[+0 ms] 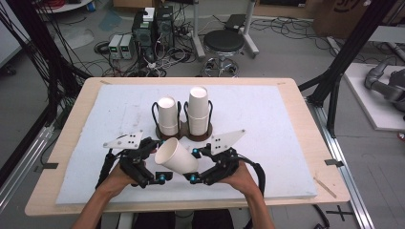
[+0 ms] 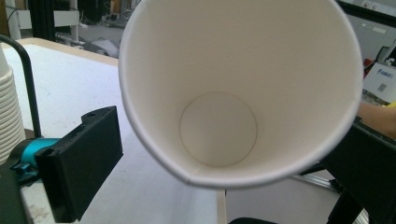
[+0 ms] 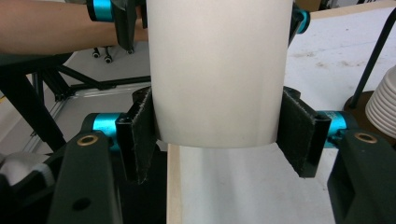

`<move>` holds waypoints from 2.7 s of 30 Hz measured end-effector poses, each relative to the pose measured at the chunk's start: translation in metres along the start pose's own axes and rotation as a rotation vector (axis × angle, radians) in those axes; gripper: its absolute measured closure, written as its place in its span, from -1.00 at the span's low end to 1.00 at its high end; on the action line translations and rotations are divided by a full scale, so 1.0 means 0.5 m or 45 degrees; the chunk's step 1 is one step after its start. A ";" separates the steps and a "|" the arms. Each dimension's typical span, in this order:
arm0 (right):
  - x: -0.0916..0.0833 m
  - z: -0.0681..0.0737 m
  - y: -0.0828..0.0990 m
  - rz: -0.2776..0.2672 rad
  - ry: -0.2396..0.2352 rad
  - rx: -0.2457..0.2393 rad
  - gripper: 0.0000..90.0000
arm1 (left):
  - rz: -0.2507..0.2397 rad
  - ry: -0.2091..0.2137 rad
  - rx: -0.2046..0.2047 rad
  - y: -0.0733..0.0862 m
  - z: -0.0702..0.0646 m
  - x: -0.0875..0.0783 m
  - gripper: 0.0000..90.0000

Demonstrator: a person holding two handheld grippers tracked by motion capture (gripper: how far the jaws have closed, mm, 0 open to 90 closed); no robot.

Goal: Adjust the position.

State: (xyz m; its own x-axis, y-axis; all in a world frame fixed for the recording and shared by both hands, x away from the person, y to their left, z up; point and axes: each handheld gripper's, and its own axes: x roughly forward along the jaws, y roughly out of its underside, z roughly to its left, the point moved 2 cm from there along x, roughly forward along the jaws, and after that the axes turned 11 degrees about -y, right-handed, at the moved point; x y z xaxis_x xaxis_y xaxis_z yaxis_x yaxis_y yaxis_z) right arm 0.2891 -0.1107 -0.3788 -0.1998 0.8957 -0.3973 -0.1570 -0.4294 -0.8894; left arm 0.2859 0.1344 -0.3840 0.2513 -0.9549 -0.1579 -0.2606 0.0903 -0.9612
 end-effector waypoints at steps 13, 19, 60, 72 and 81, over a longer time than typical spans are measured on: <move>0.013 -0.003 0.013 -0.023 -0.029 -0.003 -0.19 | -0.002 0.002 0.012 -0.012 -0.002 0.011 -0.96; 0.016 -0.004 0.015 -0.019 -0.031 -0.002 -0.19 | -0.007 0.021 0.045 -0.014 -0.005 0.015 -0.81; -0.007 -0.013 0.024 0.051 0.137 0.091 -0.69 | 0.037 -0.087 0.097 -0.025 0.006 -0.014 -0.31; -0.070 -0.023 0.066 0.025 0.378 0.152 -0.69 | 0.117 -0.167 0.131 -0.037 0.012 -0.022 -0.31; -0.120 -0.041 0.127 -0.055 0.661 0.246 -0.67 | 0.167 -0.224 0.148 -0.039 0.016 -0.023 -0.32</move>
State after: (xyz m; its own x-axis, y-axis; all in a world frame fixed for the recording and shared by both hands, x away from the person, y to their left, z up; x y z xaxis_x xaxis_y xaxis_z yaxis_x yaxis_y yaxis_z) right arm 0.3111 -0.1891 -0.4160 0.3064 0.8311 -0.4640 -0.3387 -0.3604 -0.8691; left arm 0.2957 0.1459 -0.3654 0.3835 -0.8698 -0.3105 -0.1951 0.2523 -0.9478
